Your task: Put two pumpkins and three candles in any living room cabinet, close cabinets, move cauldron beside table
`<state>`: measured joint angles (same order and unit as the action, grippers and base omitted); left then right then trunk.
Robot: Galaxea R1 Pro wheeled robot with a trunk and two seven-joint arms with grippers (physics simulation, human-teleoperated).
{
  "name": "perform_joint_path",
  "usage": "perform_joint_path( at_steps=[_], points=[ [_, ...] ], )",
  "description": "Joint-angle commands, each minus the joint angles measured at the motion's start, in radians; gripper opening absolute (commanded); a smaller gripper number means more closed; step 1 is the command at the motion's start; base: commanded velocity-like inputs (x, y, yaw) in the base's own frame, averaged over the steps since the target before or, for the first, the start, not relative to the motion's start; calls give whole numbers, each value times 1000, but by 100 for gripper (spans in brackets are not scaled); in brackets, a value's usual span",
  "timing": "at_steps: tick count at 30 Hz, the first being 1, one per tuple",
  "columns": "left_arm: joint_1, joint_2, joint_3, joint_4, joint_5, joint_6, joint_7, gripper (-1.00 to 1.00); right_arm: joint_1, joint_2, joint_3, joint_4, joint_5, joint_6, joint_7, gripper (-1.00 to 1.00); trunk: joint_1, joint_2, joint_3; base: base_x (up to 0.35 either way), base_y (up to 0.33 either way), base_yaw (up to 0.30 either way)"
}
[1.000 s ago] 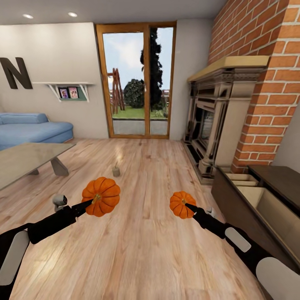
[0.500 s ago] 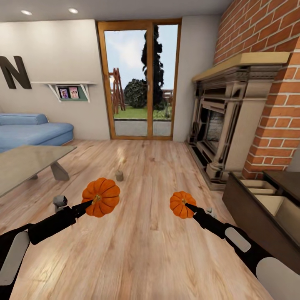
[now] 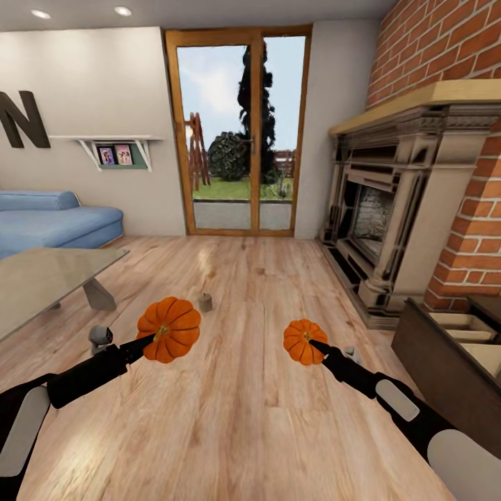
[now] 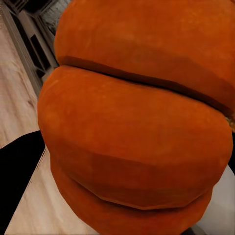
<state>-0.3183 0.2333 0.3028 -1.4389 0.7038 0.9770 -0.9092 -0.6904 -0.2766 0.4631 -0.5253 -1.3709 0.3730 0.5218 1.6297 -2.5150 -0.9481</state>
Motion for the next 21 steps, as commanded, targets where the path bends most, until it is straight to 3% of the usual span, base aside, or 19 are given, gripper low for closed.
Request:
perform_joint_path(
  at_steps=[1, 5, 10, 21],
  points=[
    [-1, 0, 1, 0, 11, 8, -4, -100, -1, -1, 3, 0, -14, 4, 1, -100, 0, 0, -1, 270, 208, 0],
    [-1, 1, 1, 0, 11, 9, -4, -100, -1, -1, 3, 1, -14, 4, 1, -100, 0, 0, -1, 266, 209, -13],
    [-1, 1, 1, 0, 10, 8, -5, -100, -1, -1, 3, 1, -14, 4, 1, -100, 0, 0, -1, 214, 171, -228],
    [-1, 1, 31, 0, 11, 9, -5, -100, -1, -1, 3, 1, -14, 4, 1, -100, 0, 0, -1, 22, 16, -286]
  ],
)
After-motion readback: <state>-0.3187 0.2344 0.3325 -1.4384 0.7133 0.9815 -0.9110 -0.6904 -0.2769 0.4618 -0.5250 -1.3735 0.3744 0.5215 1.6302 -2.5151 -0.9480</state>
